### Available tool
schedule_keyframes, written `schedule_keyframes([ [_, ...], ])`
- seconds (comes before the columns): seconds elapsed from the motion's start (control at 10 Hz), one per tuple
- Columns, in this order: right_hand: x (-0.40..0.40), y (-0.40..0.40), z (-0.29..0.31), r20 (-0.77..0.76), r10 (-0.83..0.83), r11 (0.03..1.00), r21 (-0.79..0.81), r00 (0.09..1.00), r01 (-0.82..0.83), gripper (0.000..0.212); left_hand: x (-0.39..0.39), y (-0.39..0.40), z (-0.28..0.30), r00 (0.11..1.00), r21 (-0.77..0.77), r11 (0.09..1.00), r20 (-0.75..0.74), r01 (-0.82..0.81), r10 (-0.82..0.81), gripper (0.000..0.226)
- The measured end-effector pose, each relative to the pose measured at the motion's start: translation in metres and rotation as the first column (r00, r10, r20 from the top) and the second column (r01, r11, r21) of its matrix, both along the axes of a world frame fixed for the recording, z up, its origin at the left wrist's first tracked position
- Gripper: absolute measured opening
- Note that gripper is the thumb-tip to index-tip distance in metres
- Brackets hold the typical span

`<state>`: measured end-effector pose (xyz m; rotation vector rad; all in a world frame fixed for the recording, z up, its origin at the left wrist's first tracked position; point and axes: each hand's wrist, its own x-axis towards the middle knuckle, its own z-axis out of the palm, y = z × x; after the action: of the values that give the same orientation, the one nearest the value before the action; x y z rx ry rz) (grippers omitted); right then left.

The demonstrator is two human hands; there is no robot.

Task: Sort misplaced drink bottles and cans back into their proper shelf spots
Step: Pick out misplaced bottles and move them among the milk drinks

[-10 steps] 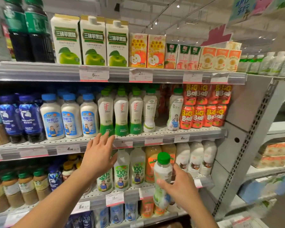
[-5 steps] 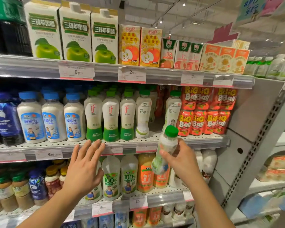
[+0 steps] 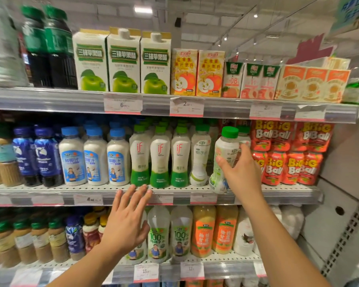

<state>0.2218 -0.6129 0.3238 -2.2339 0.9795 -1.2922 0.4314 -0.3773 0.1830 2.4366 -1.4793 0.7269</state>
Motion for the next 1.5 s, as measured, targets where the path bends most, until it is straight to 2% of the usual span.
schedule_keyframes([
  [0.4, 0.015, -0.018, 0.009, -0.102, -0.013, 0.999, -0.046, 0.995, 0.009, 0.062, 0.000, -0.002, -0.002, 1.000, -0.003, 1.000, 0.010, -0.006, 0.006, 0.095],
  [0.5, 0.016, -0.014, 0.008, -0.073, -0.035, 0.997, -0.072, 0.997, 0.030, 0.072, -0.001, -0.002, -0.001, 1.000, -0.004, 1.000, 0.001, -0.003, 0.003, 0.095],
  [0.6, 0.012, -0.006, 0.004, -0.016, -0.061, 0.996, -0.063, 0.998, 0.060, 0.072, -0.002, -0.001, 0.001, 1.000, -0.006, 1.000, -0.010, -0.013, 0.013, 0.094],
  [0.8, 0.001, 0.003, -0.047, -0.147, -0.178, 0.984, -0.019, 0.973, 0.177, 0.073, -0.003, -0.002, 0.001, 1.000, -0.020, 1.000, -0.017, -0.011, 0.011, 0.093],
  [0.9, 0.003, 0.003, -0.061, -0.238, -0.191, 0.981, -0.005, 0.952, 0.195, 0.064, -0.003, -0.003, 0.000, 1.000, -0.031, 0.999, -0.013, -0.006, 0.005, 0.093],
  [1.0, 0.007, 0.003, -0.063, -0.241, -0.208, 0.978, -0.018, 0.948, 0.210, 0.056, -0.003, -0.003, 0.000, 1.000, -0.041, 0.999, -0.007, -0.002, 0.002, 0.093],
  [1.5, 0.021, 0.001, -0.060, -0.334, -0.320, 0.947, -0.130, 0.887, 0.293, 0.059, -0.002, -0.002, 0.000, 1.000, -0.016, 1.000, -0.005, -0.012, 0.012, 0.093],
])
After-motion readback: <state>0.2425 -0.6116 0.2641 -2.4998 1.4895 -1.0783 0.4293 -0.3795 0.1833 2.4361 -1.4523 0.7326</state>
